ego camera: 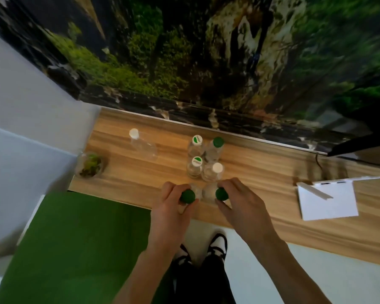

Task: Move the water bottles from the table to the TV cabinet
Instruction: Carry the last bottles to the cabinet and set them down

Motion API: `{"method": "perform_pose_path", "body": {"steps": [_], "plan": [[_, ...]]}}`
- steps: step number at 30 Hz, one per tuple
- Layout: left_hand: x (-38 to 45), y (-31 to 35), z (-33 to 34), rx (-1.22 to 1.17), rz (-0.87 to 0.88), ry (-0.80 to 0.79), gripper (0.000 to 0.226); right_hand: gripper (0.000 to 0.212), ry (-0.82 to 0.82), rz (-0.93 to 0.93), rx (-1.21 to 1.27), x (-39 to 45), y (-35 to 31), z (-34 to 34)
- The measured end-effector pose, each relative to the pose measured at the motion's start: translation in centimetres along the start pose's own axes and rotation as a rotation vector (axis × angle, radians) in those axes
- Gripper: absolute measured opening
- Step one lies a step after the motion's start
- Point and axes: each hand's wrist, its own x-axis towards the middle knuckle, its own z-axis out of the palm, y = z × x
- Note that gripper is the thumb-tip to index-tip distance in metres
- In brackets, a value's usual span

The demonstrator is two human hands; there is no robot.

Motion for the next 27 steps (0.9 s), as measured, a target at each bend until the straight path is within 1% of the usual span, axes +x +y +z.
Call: {"method": "perform_pose_path", "body": {"steps": [5, 12, 15, 21, 27], "plan": [[2.2, -3.4, 2.2, -0.010, -0.021, -0.029, 0.038, 0.038, -0.017, 0.057, 0.040, 0.9, 1.5, 4.2], [3.0, -6.3, 4.6, 0.009, 0.050, -0.081, 0.035, 0.037, 0.019, 0.079, 0.107, 1.3, 2.4, 7.4], [3.3, -6.9, 5.2, 0.023, 0.073, -0.098, 0.037, 0.039, 0.059, 0.055, 0.129, 1.5, 2.4, 8.1], [4.8, -7.1, 5.7, 0.064, 0.138, -0.107, 0.037, 0.056, 0.046, 0.046, 0.141, 1.7, 2.4, 8.4], [5.8, -7.1, 6.1, 0.112, 0.164, -0.080, 0.042, 0.058, 0.028, 0.063, 0.162, 1.7, 2.7, 8.3]]}}
